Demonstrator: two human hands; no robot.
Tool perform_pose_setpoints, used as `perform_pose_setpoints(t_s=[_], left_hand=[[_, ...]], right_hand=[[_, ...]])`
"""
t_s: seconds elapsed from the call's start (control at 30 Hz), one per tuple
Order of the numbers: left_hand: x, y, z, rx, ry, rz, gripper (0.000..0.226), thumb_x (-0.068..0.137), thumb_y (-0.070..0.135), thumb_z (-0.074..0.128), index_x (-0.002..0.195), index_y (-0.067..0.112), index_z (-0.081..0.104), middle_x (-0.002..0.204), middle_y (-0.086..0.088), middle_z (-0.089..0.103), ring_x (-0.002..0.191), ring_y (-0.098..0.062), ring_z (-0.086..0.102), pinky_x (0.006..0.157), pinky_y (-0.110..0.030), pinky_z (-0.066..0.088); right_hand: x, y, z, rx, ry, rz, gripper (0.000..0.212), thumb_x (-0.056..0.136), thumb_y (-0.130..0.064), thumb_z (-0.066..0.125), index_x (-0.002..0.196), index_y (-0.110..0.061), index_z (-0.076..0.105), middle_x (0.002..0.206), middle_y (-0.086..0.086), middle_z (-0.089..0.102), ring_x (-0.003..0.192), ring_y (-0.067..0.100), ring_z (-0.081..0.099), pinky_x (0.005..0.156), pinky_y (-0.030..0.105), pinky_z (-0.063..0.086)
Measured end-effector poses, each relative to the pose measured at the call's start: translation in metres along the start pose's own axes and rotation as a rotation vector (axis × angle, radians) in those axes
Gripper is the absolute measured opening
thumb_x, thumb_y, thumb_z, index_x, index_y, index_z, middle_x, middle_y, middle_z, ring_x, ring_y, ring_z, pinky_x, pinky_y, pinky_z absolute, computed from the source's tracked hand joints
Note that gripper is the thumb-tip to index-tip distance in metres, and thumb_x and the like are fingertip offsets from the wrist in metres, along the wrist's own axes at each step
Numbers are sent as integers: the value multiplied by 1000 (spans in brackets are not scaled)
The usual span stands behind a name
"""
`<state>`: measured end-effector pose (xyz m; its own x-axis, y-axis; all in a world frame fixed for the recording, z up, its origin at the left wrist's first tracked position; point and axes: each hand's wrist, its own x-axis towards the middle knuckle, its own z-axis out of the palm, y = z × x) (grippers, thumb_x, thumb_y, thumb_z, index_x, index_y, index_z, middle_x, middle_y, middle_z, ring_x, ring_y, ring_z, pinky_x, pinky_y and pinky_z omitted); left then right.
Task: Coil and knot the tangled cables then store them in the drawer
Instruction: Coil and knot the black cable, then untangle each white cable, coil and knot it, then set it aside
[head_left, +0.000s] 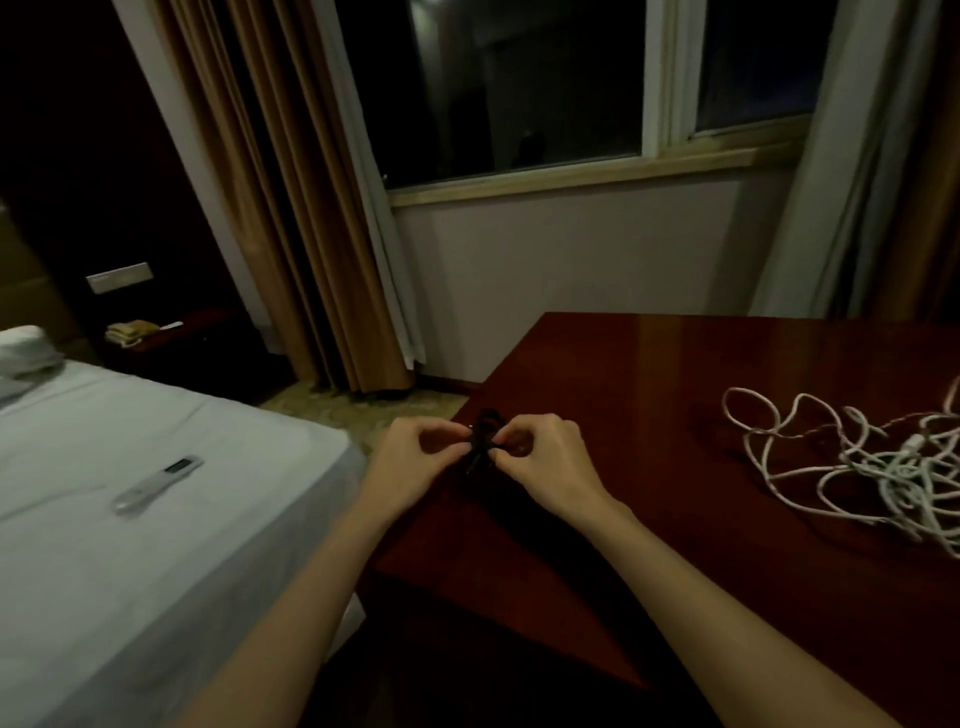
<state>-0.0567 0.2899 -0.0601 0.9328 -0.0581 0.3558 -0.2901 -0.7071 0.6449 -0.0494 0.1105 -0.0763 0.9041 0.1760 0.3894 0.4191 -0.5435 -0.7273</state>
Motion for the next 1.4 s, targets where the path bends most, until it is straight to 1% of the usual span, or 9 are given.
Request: perform_pose_setpoints(t_s=[0.17,0.33,0.43,0.5,0.63,0.8,0.93,1.1,1.4], left_hand=[[-4,-11,-3,13,5,-55,18,85,10,72,102,16,75,94,7,70,82,10,59,72,-1,43],[3,-16,1,171,-93,-91,21,90,12,66,110,18,72,101,9,66,81,9,54,69,3,37],[7,-13,-2,267,-152,-93,26,95,11,57,115,21,70,116,3,67,103,-6,57,84,-12,37],[10,-8,-6,308,-167,-103,27,96,12,54,118,20,68,120,3,66,111,-12,58,88,-18,38],[20,9,-6,301,-126,-76,24,93,18,60,116,23,68,115,3,68,99,-10,62,85,-23,47],[44,59,27,331,-149,124,22,91,23,63,112,26,69,114,7,67,100,-9,63,87,-24,48],[65,110,67,321,-187,256,21,89,28,63,109,32,68,114,11,68,106,-9,62,92,-34,51],[82,162,115,268,-229,376,25,88,27,64,113,30,67,115,11,67,106,-8,62,86,-27,50],[96,183,177,92,-401,331,22,95,33,58,110,22,70,113,7,68,109,-7,59,94,-26,45]], right_hand=[[5,-2,22,5,-37,56,17,87,-22,70,103,-18,72,106,0,70,94,8,64,80,19,51],[7,-1,28,14,-69,80,21,90,-22,67,111,-18,71,109,1,70,99,9,63,83,19,50],[9,1,23,-8,-118,83,26,90,-23,67,115,-17,70,111,2,69,101,11,63,85,22,51],[10,2,14,-29,-159,82,29,90,-26,67,118,-19,68,113,2,68,102,13,63,86,24,51],[14,4,-23,-25,-178,50,34,89,-25,69,122,-20,65,118,1,67,108,11,61,94,27,50],[13,18,-97,-124,-107,56,21,88,-24,69,109,-21,70,103,-4,69,96,6,62,84,23,51],[3,36,-156,-245,-52,56,12,88,-26,69,99,-26,73,92,-8,68,87,2,61,78,23,51],[-20,59,-211,-276,77,117,9,87,-23,69,95,-23,74,88,-6,70,82,2,62,72,18,51],[-49,92,-261,-263,203,211,10,88,-24,69,96,-20,75,90,-9,70,85,0,63,76,17,52]])
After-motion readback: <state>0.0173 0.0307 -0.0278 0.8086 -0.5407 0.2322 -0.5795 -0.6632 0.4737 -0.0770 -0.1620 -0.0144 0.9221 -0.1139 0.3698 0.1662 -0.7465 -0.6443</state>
